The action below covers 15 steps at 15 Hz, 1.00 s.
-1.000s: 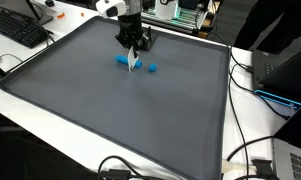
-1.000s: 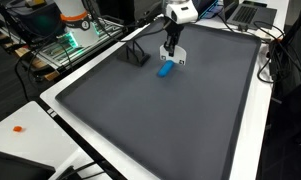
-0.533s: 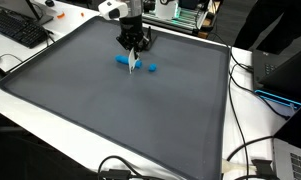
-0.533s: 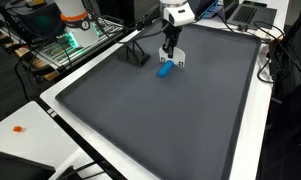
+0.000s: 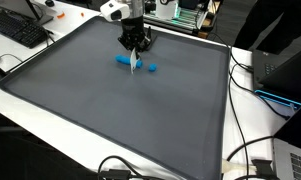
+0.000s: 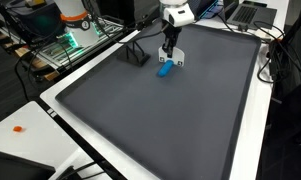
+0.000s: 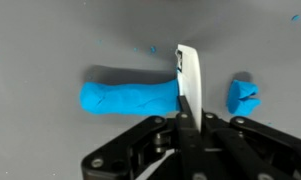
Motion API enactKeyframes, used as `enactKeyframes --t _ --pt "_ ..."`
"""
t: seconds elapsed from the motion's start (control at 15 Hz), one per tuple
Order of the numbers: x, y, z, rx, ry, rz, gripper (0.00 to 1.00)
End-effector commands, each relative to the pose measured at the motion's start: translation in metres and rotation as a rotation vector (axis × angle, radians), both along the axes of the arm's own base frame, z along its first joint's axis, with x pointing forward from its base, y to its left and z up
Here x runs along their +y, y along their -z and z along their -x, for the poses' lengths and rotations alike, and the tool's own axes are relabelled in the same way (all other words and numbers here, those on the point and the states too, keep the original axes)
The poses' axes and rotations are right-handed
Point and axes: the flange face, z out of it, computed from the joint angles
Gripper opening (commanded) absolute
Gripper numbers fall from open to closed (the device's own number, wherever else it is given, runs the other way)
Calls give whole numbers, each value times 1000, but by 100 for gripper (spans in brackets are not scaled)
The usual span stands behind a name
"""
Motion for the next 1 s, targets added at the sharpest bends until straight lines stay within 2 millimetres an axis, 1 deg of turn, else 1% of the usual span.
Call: enactKeyframes --t 0.0,0.47,0.73,0.93 --pt "9 17 13 77 -9 18 1" --pt "22 7 12 91 -4 -4 1" --pt "21 -2 6 70 11 5 1" --pt "17 -12 0 44 13 8 1"
